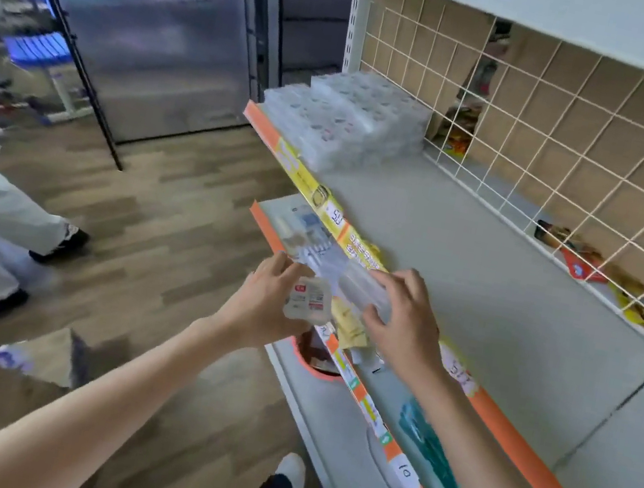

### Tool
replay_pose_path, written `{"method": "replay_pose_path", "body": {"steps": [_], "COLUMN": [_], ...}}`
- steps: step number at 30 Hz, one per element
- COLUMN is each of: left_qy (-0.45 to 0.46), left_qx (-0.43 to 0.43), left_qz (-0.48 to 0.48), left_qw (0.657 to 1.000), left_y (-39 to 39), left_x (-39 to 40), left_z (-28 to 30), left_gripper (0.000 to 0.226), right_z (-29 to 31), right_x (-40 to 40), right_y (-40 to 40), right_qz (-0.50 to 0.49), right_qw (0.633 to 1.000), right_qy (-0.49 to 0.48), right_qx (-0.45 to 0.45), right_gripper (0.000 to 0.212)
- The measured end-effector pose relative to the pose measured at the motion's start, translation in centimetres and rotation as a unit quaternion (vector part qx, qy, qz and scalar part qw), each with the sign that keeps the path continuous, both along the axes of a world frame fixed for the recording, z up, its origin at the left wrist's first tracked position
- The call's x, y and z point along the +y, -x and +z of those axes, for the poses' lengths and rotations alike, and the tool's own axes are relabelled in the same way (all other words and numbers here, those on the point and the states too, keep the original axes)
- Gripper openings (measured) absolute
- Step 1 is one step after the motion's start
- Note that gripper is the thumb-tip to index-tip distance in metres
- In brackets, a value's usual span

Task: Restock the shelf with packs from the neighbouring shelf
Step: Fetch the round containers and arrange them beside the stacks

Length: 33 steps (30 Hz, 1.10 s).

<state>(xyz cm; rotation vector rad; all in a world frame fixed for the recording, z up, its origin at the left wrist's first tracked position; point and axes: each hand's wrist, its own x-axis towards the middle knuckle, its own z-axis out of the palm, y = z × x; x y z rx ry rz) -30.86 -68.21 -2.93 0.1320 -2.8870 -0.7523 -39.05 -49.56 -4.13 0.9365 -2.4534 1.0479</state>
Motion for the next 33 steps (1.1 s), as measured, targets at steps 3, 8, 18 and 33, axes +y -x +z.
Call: {"method": "replay_pose_path", "body": {"steps": [3, 8, 18, 33], "left_qy": [0.011, 0.034, 0.003, -0.118], "left_qx": [-0.008, 0.005, -0.008, 0.012], "left_qz": [-0.010, -0.037, -0.155, -0.333], "left_qw": [1.000, 0.999, 0.988, 0.935], "left_y": [4.6, 12.6, 25.6, 33.2], "left_x": [-2.9, -5.8, -5.9, -9.2], "left_z": [1.3, 2.5, -0.2, -4.6], "left_gripper": [0.065, 0.064, 0.070, 0.076], "right_z": [0.1, 0.5, -1.5, -3.4], "right_x": [-3.3, -6.4, -4.9, -9.4], "right_y": [4.6, 11.1, 16.3, 17.0], "right_qz": [-0.014, -0.041, -0.251, -0.485], "right_qw": [0.999, 0.999, 0.960, 0.864], "right_qy": [0.030, 0.030, -0.109, -0.002], "right_qx": [-0.008, -0.008, 0.058, -0.133], "right_gripper": [0.043, 0.039, 0.057, 0.058]}}
